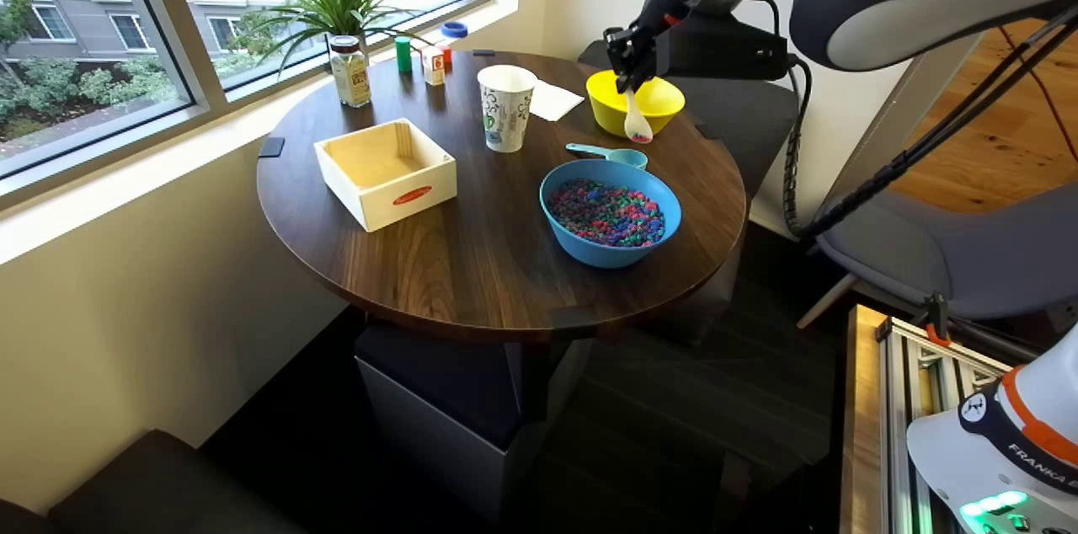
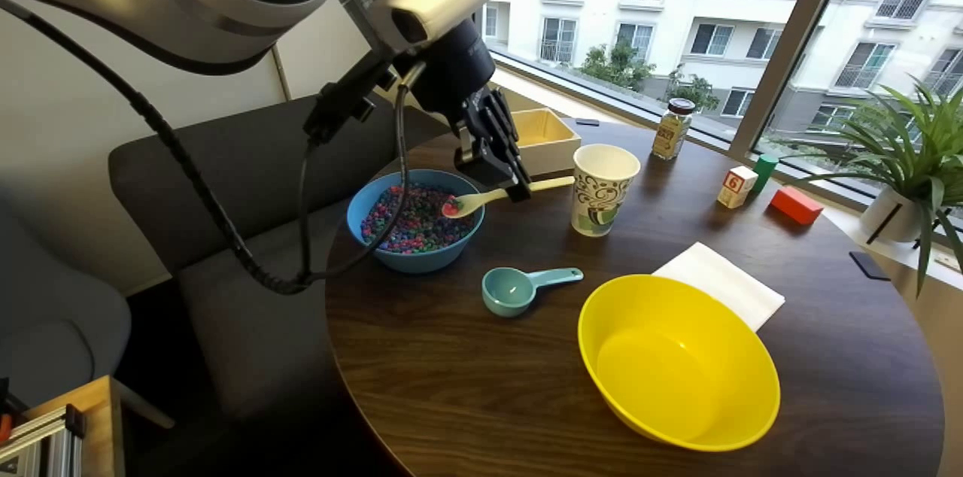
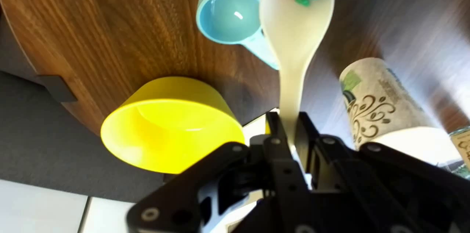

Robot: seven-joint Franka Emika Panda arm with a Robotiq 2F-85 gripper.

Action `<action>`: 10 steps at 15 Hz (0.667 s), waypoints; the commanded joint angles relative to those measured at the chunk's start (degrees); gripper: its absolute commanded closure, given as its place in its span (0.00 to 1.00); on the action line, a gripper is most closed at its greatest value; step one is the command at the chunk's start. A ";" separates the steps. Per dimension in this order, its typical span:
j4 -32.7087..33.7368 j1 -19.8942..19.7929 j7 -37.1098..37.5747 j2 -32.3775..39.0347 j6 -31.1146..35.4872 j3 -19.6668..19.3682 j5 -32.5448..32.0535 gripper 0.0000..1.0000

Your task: Use the white spoon to put some of the contents of the blue bowl into the blue ladle

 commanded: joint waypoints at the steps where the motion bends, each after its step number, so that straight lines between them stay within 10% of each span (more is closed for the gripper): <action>1: -1.02 -2.41 2.14 -0.75 0.08 0.06 -6.43 0.97; 10: -0.54 -2.26 9.24 2.52 0.55 -0.23 -20.07 0.97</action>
